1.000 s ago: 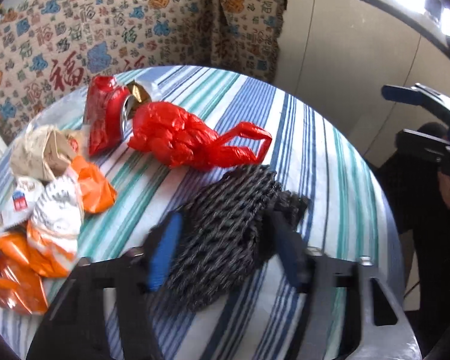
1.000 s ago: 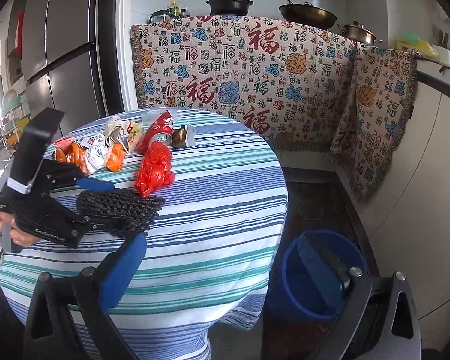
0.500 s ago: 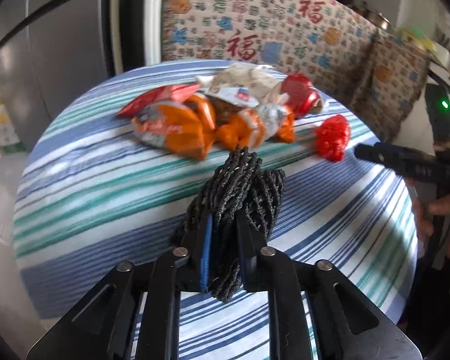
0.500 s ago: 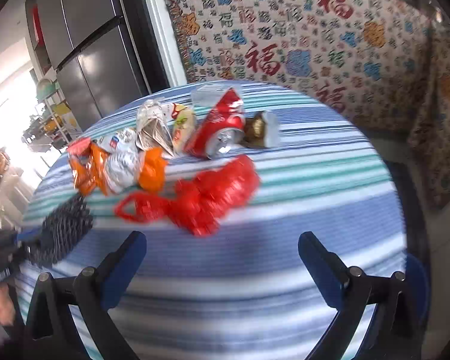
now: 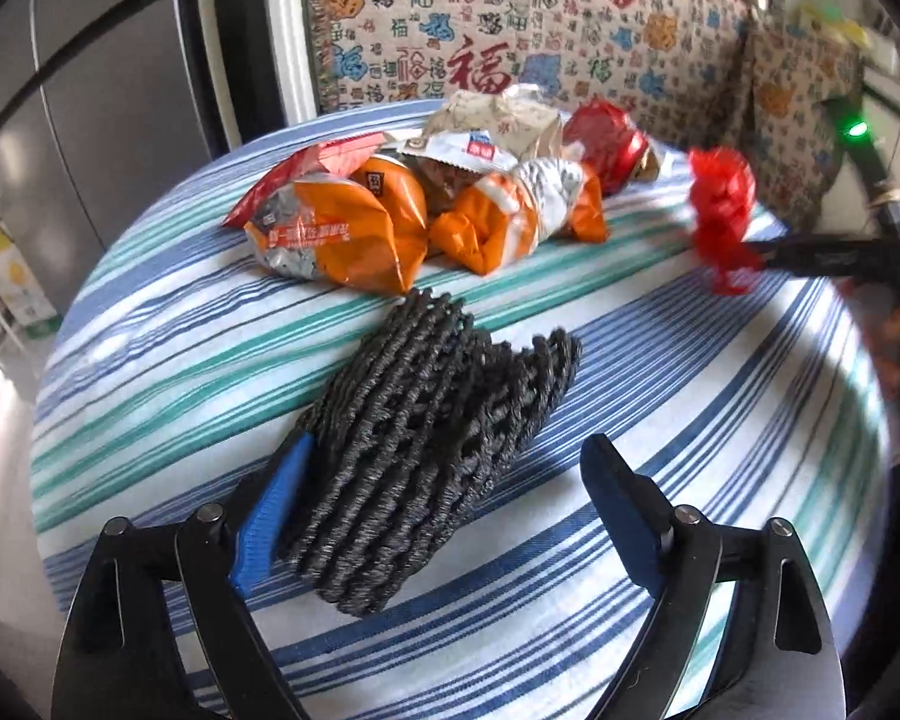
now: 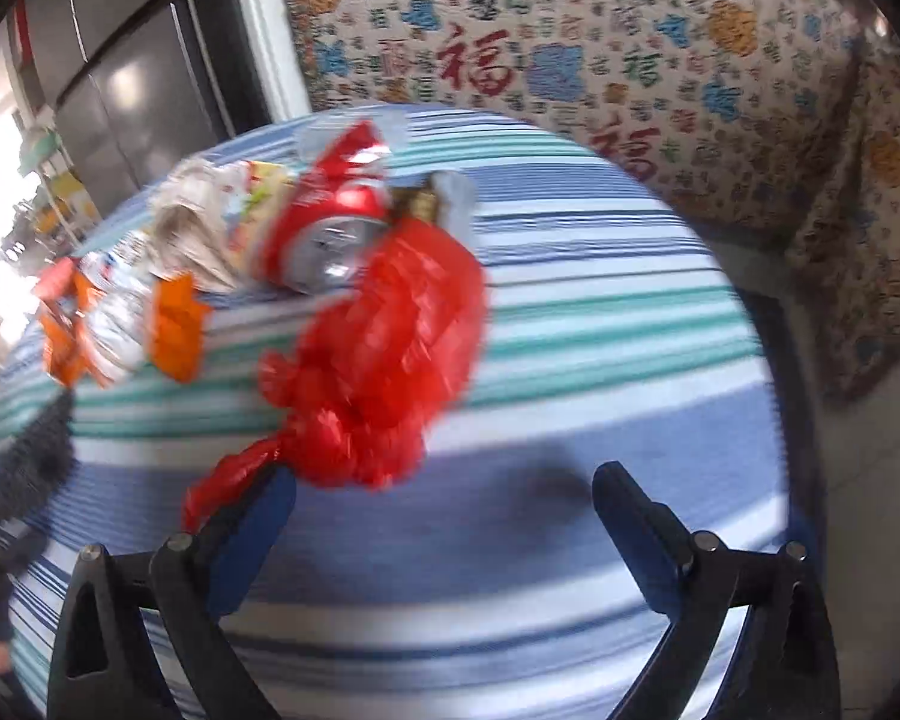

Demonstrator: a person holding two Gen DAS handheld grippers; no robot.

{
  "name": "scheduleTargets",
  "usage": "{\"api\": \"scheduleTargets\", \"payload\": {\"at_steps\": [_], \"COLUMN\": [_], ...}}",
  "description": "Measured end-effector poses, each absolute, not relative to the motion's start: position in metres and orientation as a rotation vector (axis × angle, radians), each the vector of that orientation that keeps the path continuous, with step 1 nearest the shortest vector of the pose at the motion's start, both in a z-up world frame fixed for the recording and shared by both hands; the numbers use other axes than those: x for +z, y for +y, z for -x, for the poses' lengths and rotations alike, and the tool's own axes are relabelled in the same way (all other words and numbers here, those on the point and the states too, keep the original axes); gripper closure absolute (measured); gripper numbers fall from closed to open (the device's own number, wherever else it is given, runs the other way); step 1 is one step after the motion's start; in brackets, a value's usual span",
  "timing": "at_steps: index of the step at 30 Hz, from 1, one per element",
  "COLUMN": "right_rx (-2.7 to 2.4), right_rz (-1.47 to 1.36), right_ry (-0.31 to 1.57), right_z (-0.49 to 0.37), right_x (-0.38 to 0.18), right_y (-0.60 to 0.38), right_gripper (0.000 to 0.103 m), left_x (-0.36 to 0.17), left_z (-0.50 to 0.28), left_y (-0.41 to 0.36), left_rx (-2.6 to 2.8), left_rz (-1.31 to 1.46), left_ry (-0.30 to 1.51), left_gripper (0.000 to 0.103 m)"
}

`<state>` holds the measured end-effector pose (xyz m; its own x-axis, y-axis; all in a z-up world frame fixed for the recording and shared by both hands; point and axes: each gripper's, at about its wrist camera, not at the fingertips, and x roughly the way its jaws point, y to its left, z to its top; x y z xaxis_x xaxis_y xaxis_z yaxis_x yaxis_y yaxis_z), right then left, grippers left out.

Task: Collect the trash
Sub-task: 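Lift the black foam net with the left tool while the right tool lifts the red bag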

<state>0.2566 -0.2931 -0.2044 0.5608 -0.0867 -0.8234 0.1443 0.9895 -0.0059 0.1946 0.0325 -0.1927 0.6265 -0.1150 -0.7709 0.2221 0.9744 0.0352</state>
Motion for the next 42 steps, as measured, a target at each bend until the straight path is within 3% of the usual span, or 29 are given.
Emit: {"api": "scheduleTargets", "payload": {"at_steps": [9,14,20,24,36,42], "right_rx": [-0.093,-0.187,-0.245,-0.223,-0.109,-0.170], "right_rz": [-0.272,-0.261,-0.098,-0.077,-0.109,-0.157], "right_ry": [0.826,0.891,0.908,0.915,0.857,0.916], "right_z": [-0.270,-0.293,-0.274,-0.275,-0.272,-0.297], "right_x": [-0.175,-0.203,-0.211,-0.212,-0.168,-0.197], "right_y": [-0.292,-0.276,-0.280,-0.288,-0.287,-0.294], "right_gripper": [0.002,0.002,0.012,0.010,0.011,0.011], "left_x": [-0.197,-0.198,-0.192,-0.181,-0.150,-0.177], "left_z": [-0.204,-0.211,-0.204,-0.205,-0.202,-0.224], "left_y": [0.027,0.024,0.034,0.057,0.075,0.084], "left_rx": [-0.110,-0.080,-0.168,-0.207,-0.265,-0.340], "left_rz": [-0.133,-0.112,-0.102,0.048,-0.133,-0.179], "left_ry": [0.912,0.943,0.944,0.924,0.797,0.882], "left_gripper": [0.000,0.000,0.000,0.000,0.000,0.000]}}
